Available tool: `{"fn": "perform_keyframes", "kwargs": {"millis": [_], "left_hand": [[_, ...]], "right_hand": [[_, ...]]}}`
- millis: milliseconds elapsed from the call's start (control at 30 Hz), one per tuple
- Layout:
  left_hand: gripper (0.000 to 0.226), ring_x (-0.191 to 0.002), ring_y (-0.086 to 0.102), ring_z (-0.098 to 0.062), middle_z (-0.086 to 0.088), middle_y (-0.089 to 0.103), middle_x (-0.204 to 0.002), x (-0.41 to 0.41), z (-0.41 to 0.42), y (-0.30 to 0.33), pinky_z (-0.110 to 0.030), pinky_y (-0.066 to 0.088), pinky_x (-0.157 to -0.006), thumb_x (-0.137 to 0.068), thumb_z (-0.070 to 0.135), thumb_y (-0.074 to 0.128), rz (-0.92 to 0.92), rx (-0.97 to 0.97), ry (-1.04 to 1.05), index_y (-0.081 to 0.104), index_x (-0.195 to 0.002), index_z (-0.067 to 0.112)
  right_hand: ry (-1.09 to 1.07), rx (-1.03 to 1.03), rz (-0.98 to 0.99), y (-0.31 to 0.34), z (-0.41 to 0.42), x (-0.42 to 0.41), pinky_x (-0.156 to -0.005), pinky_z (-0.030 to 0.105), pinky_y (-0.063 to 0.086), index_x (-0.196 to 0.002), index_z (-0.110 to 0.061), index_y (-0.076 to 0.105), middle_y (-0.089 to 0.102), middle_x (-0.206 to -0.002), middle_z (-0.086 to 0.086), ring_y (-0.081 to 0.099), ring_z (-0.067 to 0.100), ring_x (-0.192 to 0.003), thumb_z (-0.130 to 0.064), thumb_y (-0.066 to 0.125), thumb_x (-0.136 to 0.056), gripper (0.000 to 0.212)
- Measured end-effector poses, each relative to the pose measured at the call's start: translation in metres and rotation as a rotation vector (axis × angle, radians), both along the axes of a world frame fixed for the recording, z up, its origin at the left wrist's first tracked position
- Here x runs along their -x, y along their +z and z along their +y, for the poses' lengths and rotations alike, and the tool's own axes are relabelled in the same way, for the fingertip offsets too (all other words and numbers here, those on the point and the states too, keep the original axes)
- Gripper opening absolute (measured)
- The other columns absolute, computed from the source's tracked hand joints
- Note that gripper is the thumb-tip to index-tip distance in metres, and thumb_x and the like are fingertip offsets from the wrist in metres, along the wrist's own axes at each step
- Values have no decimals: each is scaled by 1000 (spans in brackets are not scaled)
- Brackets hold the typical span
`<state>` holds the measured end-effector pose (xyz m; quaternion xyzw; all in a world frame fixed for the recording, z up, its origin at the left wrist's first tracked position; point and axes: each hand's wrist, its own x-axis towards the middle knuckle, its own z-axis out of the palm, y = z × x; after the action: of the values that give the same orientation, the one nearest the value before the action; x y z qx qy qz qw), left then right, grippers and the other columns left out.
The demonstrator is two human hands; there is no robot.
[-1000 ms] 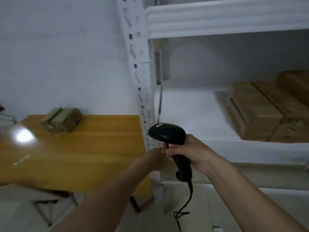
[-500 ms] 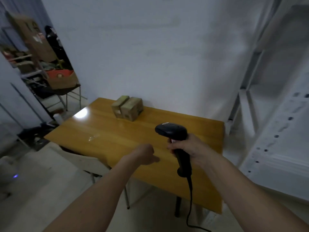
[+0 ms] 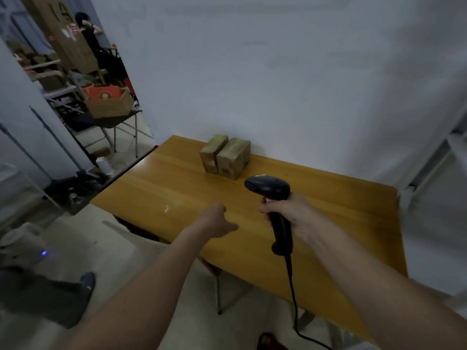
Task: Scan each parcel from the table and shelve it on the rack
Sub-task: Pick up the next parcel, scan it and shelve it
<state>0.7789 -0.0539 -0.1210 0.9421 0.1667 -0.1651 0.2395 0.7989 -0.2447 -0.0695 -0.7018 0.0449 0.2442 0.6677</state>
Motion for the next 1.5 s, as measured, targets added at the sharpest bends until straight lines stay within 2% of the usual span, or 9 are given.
{"fn": "perform_keyframes", "kwargs": {"millis": [133, 333, 600, 800, 900, 1033, 1167, 1333, 1500], "left_hand": [[74, -128, 42, -29, -10, 33, -147, -40, 19, -6, -38, 44, -99, -86, 45, 68, 26, 16, 12, 34, -144, 13], [80, -135, 33, -32, -14, 28, -149, -123, 42, -9, -42, 37, -108, -85, 47, 68, 73, -25, 4, 31, -147, 13], [87, -140, 26, -32, -15, 27, -151, -234, 69, -22, -42, 30, -113, -82, 50, 71, 64, -102, 24, 28, -147, 10], [94, -137, 28, -35, -17, 27, -148, -298, 79, -38, -42, 32, -110, -77, 49, 75, 72, -117, 22, 26, -147, 10], [96, -138, 25, -34, -15, 25, -148, -330, 81, -47, -43, 32, -109, -75, 49, 77, 39, -113, 14, 25, -146, 11], [103, -142, 19, -33, -14, 22, -152, -365, 83, -68, -45, 30, -111, -72, 50, 79, -4, -82, 6, 21, -148, 10], [115, -145, 13, -34, -15, 14, -157, -383, 86, -91, -46, 23, -115, -70, 58, 77, 27, -78, -2, 12, -152, 8], [127, -141, 22, -37, -20, 22, -153, -400, 89, -108, -50, 23, -112, -60, 69, 75, 61, -237, 80, 10, -152, 9], [123, -136, 30, -36, -17, 32, -148, -400, 90, -119, -51, 25, -110, -63, 66, 73, 97, -196, 103, 10, -152, 8]], "right_hand": [[-34, -7, 24, -8, 25, -38, -60, 33, 51, -88, 1, 69, 64, -74, 13, 61, 23, -64, 4, 75, -74, 16], [-87, 0, 78, -19, 49, -111, -60, 32, 52, -92, 3, 68, 64, -74, 13, 61, 22, -64, 4, 74, -75, 18], [-132, 53, 126, -37, 66, -207, -70, 38, 52, -88, 4, 69, 64, -72, 14, 62, 25, -67, 0, 75, -74, 16], [-150, 80, 162, -51, 78, -252, -62, 32, 52, -81, -3, 68, 63, -66, 10, 62, 21, -60, 0, 75, -74, 10], [-178, 76, 200, -59, 76, -265, -59, 30, 52, -80, -5, 68, 63, -67, 8, 62, 19, -58, 0, 74, -76, 9], [-229, 70, 233, -75, 69, -274, -64, 35, 51, -85, -6, 67, 63, -75, 9, 62, 22, -66, -2, 73, -78, 10], [-270, 78, 255, -86, 65, -279, -67, 37, 50, -83, -5, 67, 62, -74, 9, 61, 24, -67, -2, 74, -78, 9], [-311, 29, 286, -99, 67, -277, -65, 34, 49, -89, -5, 66, 62, -81, 9, 60, 23, -67, 1, 74, -77, 15], [-390, 27, 336, -107, 68, -274, -69, 36, 50, -90, -5, 67, 64, -83, 10, 60, 26, -72, 3, 74, -76, 18]]}}
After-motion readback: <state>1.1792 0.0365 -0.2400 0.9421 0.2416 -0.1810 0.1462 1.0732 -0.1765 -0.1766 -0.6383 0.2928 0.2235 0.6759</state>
